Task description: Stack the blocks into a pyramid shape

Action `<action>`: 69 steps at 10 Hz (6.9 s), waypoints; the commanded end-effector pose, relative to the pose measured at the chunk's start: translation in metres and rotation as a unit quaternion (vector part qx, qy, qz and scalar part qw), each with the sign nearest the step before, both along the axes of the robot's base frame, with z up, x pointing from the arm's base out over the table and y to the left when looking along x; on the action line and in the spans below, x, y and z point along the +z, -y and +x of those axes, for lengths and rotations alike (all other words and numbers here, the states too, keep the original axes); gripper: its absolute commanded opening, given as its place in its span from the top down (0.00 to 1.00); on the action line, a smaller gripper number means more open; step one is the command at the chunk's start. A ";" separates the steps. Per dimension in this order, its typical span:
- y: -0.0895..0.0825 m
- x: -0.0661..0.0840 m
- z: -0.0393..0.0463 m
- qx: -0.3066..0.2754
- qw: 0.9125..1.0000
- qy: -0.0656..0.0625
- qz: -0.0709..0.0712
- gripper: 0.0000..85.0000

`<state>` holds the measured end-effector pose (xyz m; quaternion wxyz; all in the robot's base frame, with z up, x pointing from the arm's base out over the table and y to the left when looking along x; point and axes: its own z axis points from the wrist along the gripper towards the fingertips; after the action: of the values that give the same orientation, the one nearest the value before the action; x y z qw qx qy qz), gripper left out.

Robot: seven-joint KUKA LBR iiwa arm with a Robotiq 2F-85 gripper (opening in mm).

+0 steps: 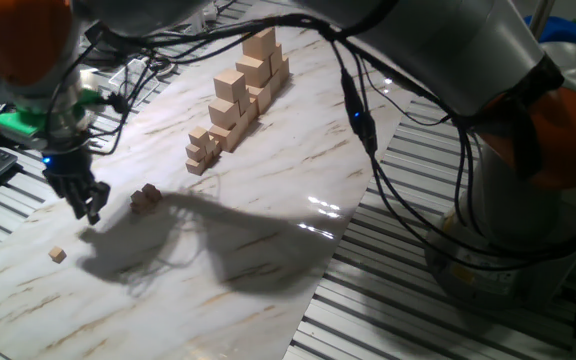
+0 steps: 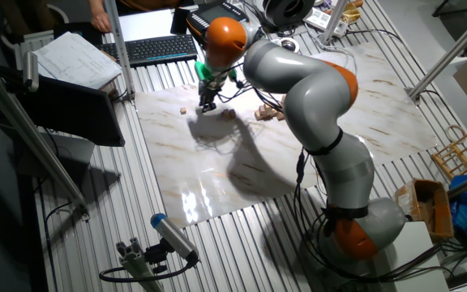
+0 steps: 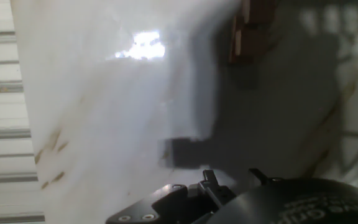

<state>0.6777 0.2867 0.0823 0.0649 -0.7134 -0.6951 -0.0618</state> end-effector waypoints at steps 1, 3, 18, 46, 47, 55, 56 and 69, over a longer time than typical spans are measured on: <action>-0.005 -0.004 0.0017 -0.002 1.000 0.003 0.000 0.60; -0.011 -0.014 0.0085 -0.015 1.000 0.012 0.003 0.60; -0.024 -0.020 0.0191 0.037 0.999 0.003 0.019 0.40; -0.008 -0.014 0.0176 0.084 0.995 0.054 -0.013 1.00; 0.003 -0.009 0.0143 0.081 0.995 0.054 -0.025 1.00; 0.074 0.002 -0.0046 0.087 0.994 0.016 -0.063 1.00; 0.081 0.001 -0.0067 0.090 0.994 0.014 -0.056 1.00; 0.065 0.002 -0.0105 0.131 0.991 0.008 -0.024 1.00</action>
<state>0.6673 0.2213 0.0840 0.0490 -0.6180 -0.7836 -0.0413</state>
